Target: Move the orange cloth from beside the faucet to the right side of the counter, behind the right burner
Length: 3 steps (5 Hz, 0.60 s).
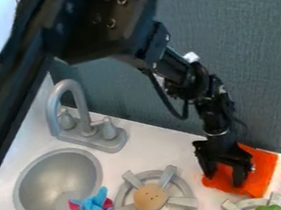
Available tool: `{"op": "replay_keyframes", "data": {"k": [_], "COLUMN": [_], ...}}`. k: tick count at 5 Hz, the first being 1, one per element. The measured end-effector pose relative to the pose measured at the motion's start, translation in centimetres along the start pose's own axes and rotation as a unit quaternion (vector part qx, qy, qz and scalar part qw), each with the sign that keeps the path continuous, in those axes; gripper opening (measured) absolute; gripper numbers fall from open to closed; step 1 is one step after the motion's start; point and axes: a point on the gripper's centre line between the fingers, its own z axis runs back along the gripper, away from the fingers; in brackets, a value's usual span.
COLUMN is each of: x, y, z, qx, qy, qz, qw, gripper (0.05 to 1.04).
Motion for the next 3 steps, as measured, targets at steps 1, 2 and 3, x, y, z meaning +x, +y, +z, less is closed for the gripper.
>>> {"op": "replay_keyframes", "data": {"k": [1, 2, 3], "x": [1.2, 1.9, -0.3], "y": [0.0, 0.0, 0.0], "z": [3.6, 7.1, 9.2], "qx": [0.020, 0.040, 0.054], "qy": [-0.046, -0.089, -0.059], "qz": [-0.010, -0.023, -0.030], "qw": [0.9987, 0.9950, 0.9963], "gripper": [1.000, 1.000, 1.000]}}
